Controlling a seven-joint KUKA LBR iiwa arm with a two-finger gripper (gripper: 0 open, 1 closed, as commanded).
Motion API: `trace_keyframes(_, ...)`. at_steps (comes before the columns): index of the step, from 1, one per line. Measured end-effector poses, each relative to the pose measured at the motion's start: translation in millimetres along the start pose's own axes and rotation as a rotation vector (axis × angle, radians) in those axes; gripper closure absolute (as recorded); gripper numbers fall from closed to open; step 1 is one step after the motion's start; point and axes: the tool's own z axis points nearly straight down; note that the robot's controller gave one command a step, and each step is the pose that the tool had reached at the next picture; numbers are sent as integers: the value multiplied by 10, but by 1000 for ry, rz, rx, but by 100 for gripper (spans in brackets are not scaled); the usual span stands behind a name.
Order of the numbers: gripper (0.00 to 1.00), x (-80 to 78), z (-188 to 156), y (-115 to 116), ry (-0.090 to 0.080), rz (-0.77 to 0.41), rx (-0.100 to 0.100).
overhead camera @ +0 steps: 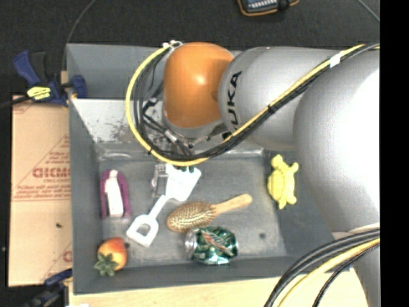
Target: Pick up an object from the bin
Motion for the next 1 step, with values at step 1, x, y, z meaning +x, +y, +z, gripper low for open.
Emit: trace_keyframes(1,0,-13,-52,-10,-7,5,-1)
